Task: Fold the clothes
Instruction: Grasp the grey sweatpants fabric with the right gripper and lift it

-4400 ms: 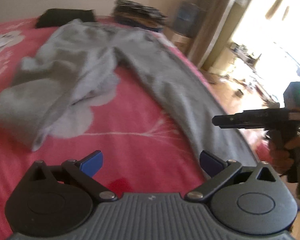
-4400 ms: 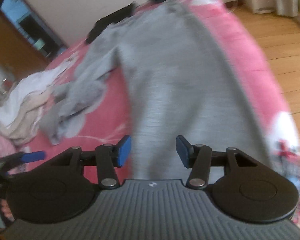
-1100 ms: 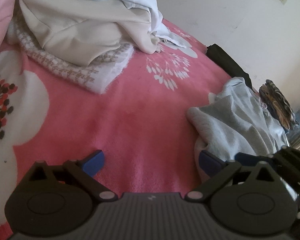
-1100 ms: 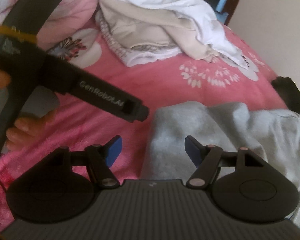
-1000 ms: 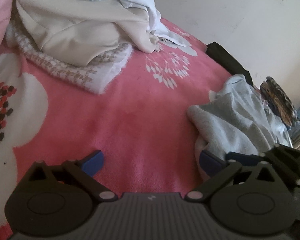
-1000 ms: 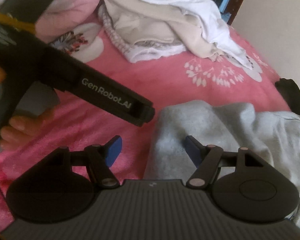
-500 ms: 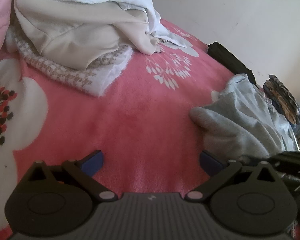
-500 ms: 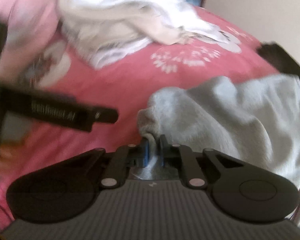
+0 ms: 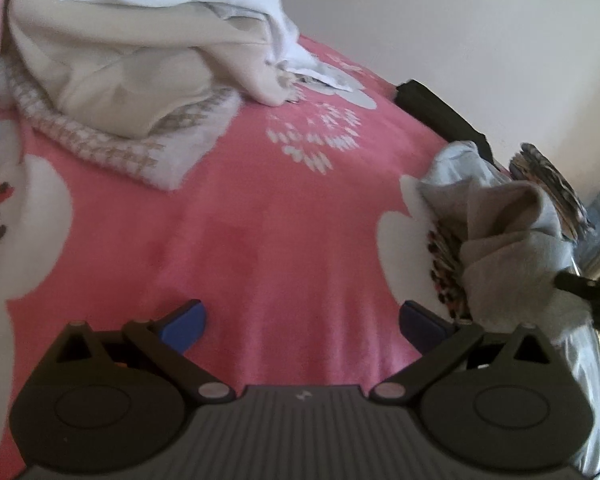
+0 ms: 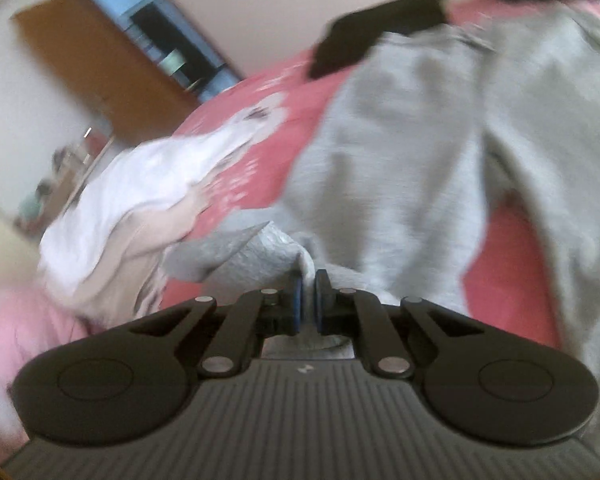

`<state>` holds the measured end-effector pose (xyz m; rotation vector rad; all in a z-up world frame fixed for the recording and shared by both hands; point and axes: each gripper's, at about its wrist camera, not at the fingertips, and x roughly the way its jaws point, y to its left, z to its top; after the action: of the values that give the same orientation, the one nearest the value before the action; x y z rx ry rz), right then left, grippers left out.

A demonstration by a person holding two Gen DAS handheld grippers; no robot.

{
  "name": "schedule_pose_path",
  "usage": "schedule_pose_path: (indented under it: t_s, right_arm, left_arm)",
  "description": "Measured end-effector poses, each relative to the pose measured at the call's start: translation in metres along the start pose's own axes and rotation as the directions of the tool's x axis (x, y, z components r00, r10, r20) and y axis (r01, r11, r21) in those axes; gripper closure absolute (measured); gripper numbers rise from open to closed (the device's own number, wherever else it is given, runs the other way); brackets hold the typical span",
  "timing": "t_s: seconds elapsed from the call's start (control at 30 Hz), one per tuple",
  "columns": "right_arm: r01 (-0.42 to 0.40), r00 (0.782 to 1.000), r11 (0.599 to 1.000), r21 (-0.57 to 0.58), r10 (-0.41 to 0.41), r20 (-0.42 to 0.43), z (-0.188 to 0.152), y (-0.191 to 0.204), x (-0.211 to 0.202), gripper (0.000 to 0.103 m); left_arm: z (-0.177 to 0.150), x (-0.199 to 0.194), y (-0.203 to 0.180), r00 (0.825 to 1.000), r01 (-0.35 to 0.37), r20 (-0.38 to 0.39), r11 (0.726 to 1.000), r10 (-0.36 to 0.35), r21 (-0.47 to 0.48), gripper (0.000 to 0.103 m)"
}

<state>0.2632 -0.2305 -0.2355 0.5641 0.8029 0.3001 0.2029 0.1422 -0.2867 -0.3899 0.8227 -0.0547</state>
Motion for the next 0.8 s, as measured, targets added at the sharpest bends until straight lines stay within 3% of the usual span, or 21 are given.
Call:
schedule_pose_path:
  t_s: [0.27,0.53,0.63,0.8]
  right_arm:
    - [0.1,0.989,0.982,0.16,-0.116,0.095,0.006,-0.052,0.003,0.098]
    - [0.27,0.949,0.943,0.194,-0.294,0.113,0.014,-0.087,-0.017,0.098]
    - [0.264,0.946,0.943,0.204,-0.294,0.137,0.014,-0.092,-0.029,0.095]
    - [0.219,0.953,0.97,0.102,-0.235,0.191,0.021,-0.074,-0.055,0.094]
  left_arm:
    - [-0.001,0.002,-0.032,0.999,0.041,0.013,0.992,-0.043,0.122,0.001]
    - [-0.004,0.018,-0.079,0.994,0.108,0.002,0.954,-0.113,0.28,0.004]
    - [-0.009,0.029,-0.096,0.993,0.11,-0.007,0.933,-0.114,0.342,0.006]
    - [-0.017,0.045,-0.119,0.992,0.113,0.0,0.891,-0.126,0.44,0.009]
